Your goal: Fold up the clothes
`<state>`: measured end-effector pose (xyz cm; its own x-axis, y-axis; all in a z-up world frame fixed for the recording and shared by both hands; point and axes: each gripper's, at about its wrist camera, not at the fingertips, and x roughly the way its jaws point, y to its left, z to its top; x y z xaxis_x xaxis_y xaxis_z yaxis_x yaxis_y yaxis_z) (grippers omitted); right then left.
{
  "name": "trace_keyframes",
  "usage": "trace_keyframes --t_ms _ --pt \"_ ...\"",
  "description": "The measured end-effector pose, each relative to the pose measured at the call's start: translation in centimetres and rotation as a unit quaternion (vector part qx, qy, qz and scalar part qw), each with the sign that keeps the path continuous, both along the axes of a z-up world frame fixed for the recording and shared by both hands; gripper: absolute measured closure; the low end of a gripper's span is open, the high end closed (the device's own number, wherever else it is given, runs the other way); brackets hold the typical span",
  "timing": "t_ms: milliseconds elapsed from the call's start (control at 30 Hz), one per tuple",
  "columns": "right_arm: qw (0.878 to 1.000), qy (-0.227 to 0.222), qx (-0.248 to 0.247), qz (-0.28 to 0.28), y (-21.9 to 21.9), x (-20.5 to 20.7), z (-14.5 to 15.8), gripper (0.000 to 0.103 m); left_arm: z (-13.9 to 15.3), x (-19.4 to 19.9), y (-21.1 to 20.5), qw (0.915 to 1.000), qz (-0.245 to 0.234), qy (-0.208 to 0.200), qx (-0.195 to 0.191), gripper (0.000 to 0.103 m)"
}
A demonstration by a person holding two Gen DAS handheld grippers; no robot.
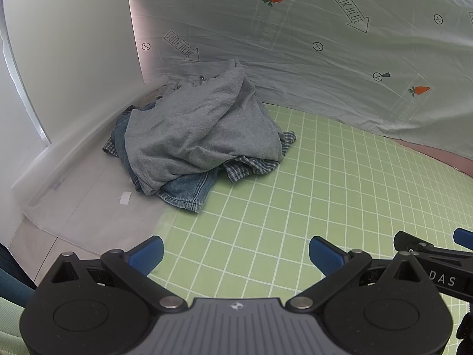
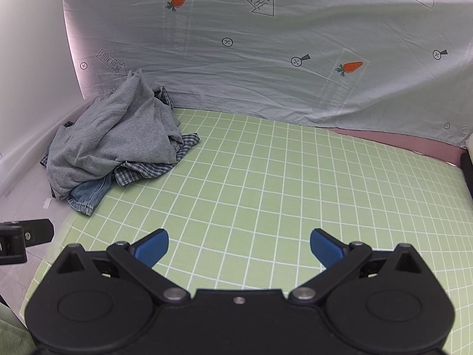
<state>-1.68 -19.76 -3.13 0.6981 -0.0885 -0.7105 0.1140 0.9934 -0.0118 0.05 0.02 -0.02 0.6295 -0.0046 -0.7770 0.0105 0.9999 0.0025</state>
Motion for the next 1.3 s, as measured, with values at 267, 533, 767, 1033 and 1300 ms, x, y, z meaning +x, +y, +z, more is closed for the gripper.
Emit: trace_keyframes --t_ms 267,533,767,1033,1300 --pt "1.0 0.001 0.0 0.003 0.06 -0.05 -0.04 0.0 0.01 0.32 0.1 1.0 0.002 0.003 0.0 0.0" --pt "1.0 0.003 -0.003 0.003 0.07 -0.1 -0.09 0.0 -0.3 0.36 0.32 1.0 0.0 0.006 -0.003 0.0" --pt "1.0 0.006 -0.004 0.004 0.06 0.19 -0.15 0.0 -0.41 0.66 0.29 1.0 -0.001 0.009 -0.002 0.0" --pt "1.0 0.005 -0.005 0.004 0.0 0.19 -0.24 0.0 -0.39 0.77 0.31 0.9999 -0.001 0.011 -0.003 0.0" --pt "1.0 0.006 -0.006 0.002 0.16 0.28 -0.25 0.0 -0.35 0.8 0.45 0.9999 -0.001 0.012 -0.004 0.0"
